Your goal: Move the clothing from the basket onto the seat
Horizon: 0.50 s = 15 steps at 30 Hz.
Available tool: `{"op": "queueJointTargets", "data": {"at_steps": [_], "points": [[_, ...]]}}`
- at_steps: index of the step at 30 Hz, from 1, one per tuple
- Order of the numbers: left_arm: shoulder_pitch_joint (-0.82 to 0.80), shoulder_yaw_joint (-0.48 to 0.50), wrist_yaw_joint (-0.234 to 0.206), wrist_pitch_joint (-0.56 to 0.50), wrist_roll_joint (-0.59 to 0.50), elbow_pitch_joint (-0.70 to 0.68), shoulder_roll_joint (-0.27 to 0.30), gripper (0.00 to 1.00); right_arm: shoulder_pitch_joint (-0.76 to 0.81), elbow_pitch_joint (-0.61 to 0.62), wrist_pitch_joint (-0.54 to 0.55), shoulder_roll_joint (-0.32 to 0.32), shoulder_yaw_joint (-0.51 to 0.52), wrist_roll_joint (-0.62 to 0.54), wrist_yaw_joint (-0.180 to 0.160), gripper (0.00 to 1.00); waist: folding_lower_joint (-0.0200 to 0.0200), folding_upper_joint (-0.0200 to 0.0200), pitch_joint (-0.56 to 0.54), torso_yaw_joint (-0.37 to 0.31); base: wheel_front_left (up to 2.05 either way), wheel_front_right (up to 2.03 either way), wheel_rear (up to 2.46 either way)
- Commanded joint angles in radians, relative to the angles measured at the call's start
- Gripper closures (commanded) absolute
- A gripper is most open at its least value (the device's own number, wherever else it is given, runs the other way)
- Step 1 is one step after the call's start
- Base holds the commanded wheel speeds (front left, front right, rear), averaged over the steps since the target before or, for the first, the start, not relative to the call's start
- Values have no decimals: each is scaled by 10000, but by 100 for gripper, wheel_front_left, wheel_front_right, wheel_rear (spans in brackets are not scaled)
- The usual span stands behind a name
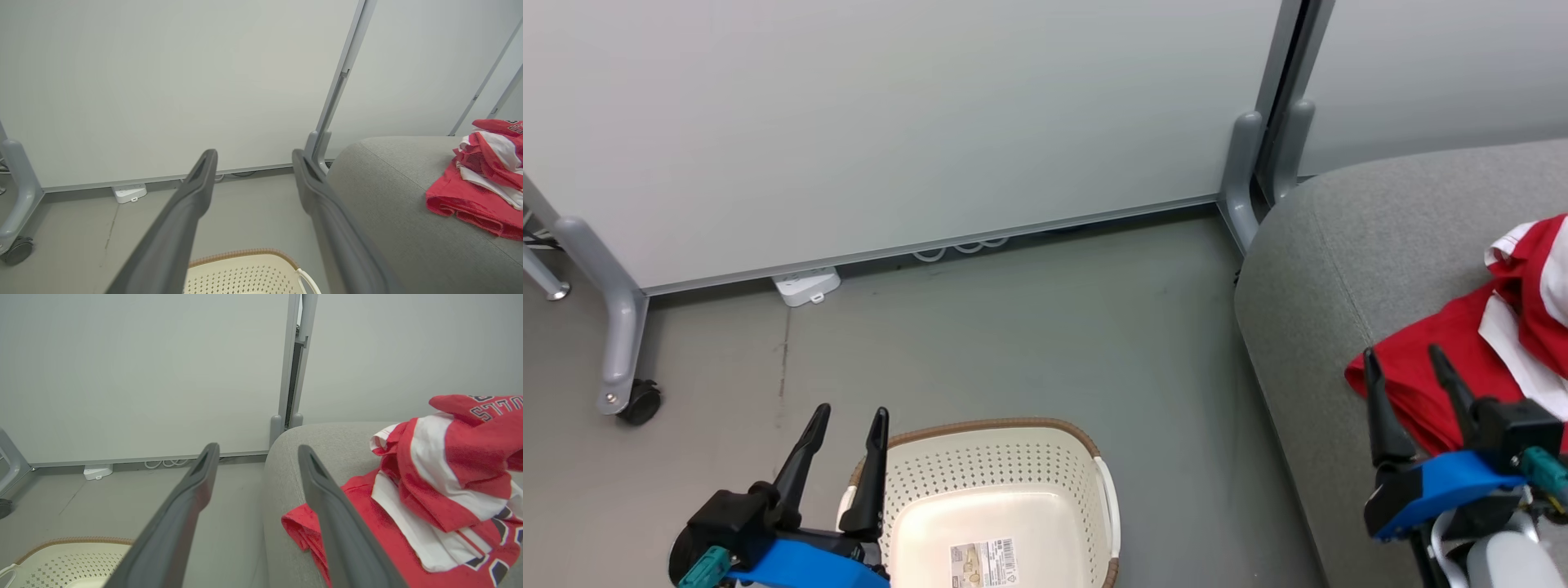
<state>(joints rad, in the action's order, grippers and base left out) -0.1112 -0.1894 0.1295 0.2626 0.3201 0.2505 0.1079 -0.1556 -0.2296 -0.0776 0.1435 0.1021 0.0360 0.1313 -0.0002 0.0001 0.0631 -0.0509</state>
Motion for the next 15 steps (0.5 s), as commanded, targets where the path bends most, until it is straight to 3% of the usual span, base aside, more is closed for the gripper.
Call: {"op": "queueJointTargets", "data": {"at_steps": [1,15], "points": [[137,151,15,33,-37,-23,-15,0,297,187,7,-138,-42,6,-11,0,2,-1,-103,124,0,0,0],[525,821,16,33,12,342,-15,0,1487,843,-81,-854,-604,-126,-11,0,2,-1,-499,450,0,0,0]]}}
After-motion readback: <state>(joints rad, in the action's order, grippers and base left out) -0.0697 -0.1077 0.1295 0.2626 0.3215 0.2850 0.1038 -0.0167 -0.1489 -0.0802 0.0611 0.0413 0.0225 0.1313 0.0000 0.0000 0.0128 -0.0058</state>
